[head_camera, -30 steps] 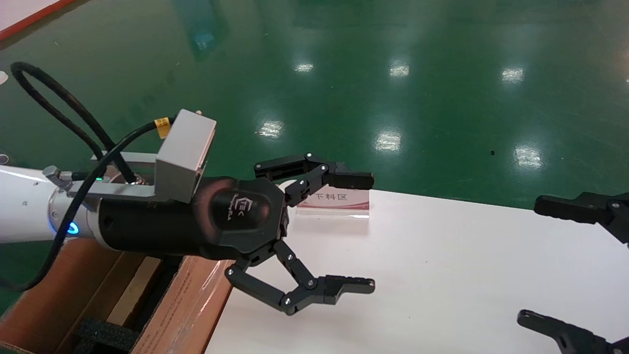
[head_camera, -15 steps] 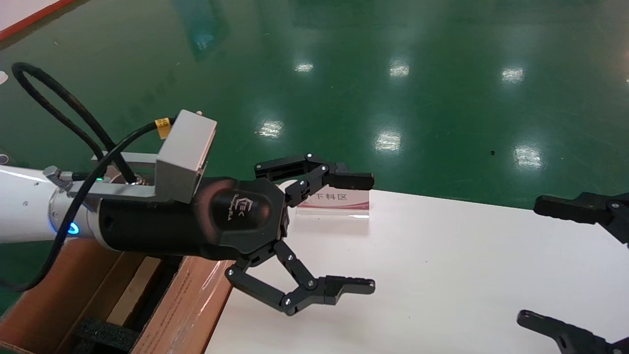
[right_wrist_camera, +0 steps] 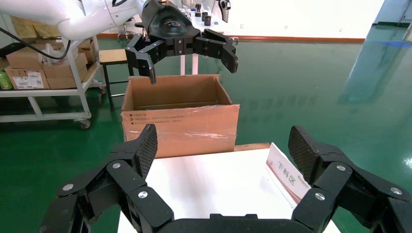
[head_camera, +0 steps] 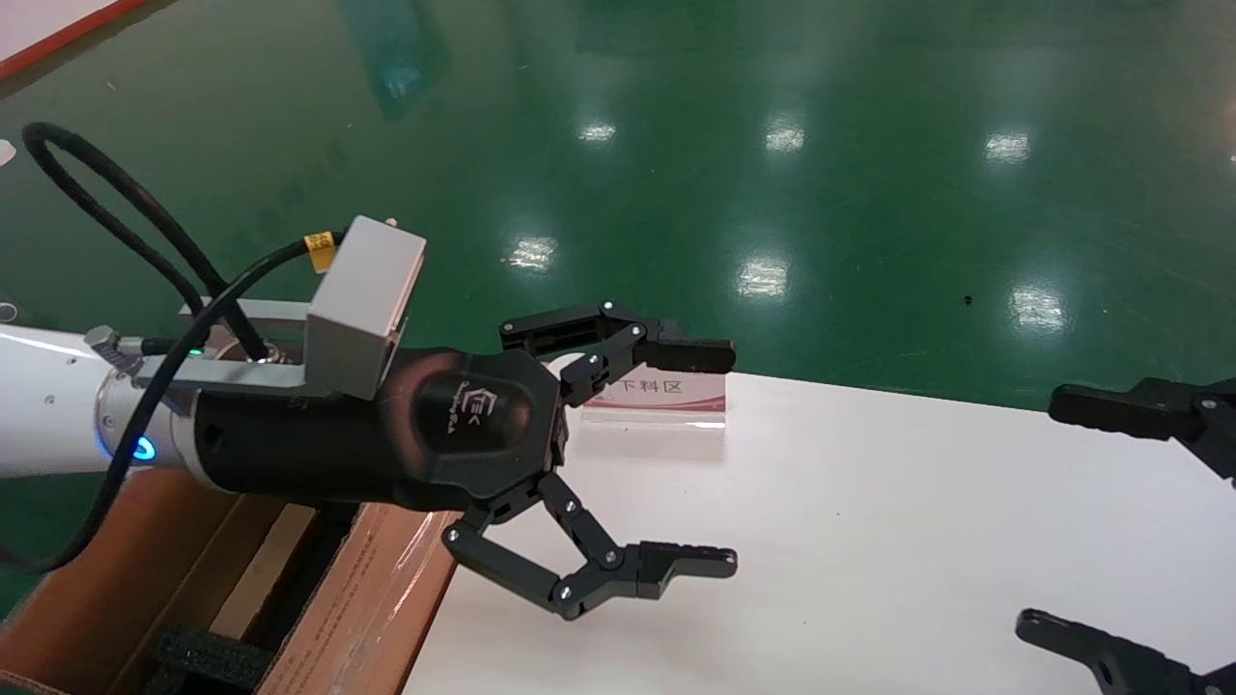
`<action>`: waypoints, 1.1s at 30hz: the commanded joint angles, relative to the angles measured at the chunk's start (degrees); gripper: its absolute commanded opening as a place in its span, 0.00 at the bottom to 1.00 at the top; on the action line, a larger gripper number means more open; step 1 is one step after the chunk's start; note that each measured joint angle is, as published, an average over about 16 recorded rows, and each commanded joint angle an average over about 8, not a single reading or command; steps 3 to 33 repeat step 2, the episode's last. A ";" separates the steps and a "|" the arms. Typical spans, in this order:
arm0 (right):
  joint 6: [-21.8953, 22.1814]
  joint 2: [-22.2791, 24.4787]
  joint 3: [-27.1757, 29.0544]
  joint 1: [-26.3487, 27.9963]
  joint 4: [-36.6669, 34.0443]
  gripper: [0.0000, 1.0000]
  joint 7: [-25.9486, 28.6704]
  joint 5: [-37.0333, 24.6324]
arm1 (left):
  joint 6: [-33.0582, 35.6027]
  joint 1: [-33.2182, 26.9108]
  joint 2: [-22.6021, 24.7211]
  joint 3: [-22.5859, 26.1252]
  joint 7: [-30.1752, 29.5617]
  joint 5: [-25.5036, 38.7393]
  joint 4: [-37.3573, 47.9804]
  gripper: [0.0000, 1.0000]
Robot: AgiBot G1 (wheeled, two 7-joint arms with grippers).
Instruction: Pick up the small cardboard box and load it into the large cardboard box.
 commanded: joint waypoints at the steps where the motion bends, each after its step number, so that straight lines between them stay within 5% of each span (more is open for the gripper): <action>1: 0.00 0.00 0.00 0.00 0.00 1.00 0.00 0.00 | 0.00 -0.01 0.00 0.02 0.01 -0.01 0.02 1.00; 33: 0.00 0.00 0.00 0.00 0.00 1.00 0.00 0.00 | 0.00 -0.01 0.00 0.02 0.01 -0.01 0.02 1.00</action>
